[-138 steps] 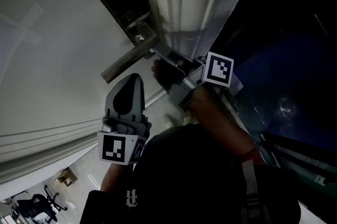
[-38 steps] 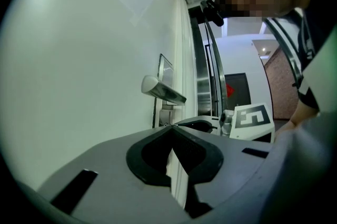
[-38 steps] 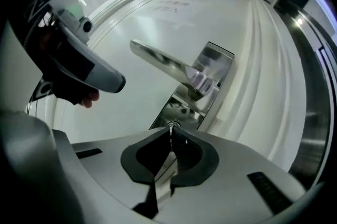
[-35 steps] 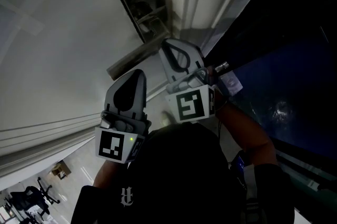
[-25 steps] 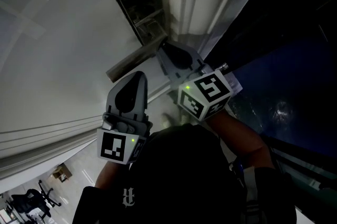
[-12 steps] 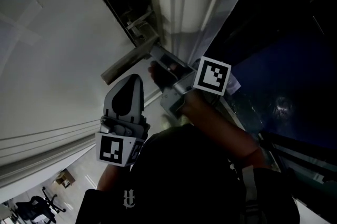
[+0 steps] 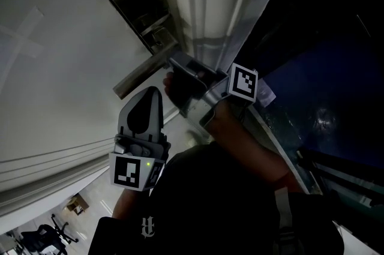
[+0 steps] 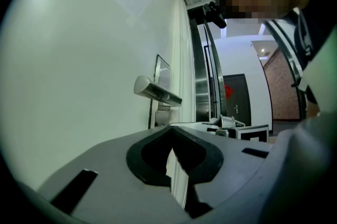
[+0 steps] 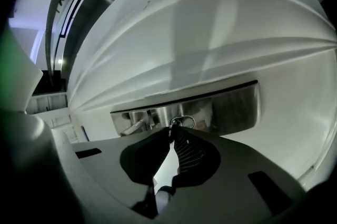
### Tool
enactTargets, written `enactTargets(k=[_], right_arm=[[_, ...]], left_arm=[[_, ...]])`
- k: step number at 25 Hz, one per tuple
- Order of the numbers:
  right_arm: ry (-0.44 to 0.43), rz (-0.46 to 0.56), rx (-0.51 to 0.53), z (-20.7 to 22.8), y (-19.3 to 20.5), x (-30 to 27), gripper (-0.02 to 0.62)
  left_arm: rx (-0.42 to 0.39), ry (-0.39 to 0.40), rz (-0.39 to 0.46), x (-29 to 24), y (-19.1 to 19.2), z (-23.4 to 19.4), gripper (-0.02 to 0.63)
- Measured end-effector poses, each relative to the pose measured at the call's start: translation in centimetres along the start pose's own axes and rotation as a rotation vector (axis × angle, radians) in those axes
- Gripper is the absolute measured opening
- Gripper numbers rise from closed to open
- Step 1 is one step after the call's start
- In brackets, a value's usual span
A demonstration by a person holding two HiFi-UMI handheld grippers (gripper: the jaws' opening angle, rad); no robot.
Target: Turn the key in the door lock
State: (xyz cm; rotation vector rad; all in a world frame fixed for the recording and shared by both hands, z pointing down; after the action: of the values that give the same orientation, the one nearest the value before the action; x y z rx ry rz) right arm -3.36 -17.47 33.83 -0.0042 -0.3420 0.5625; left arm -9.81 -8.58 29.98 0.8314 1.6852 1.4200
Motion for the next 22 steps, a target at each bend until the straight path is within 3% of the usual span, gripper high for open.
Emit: enactTargets(k=[7,14,17,22], right_arm=[[-0.028,-0.009,0.017,-0.1,0.0,-0.1,0.023],[0.019,-0.098,0.188,-0.2,0.2,0.2,0.043],[0.105,-0.187,0.305,-0.3,0.9,1.5,0.095],[0.272,-0.277,0.620,-0.7,1.0,3.6,0.098]], left_arm=[[0.002,-0.004,0.014,0.0,-0.2,0.0,0.006],[0.002,0.003,0.001,-0.1,0.0,0.2,0.006],[0.014,0.000,0.012,-0.2,-0.2,0.1,0.006],[-0.001,0.000,-0.001,-0.4,0.1,0.2,0.006]])
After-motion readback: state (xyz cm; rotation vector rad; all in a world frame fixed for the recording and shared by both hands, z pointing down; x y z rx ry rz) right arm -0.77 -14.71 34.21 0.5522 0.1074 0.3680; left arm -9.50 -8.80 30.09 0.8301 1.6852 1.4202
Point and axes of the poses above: the fingertips, and each gripper's own axes: x backward along the fingers, z to its right, y out of its underside, the point moved 2 cm from there along x, backward along the fingers, and after that the axes turned 10 degrees about -z, right-handed, at the moved point
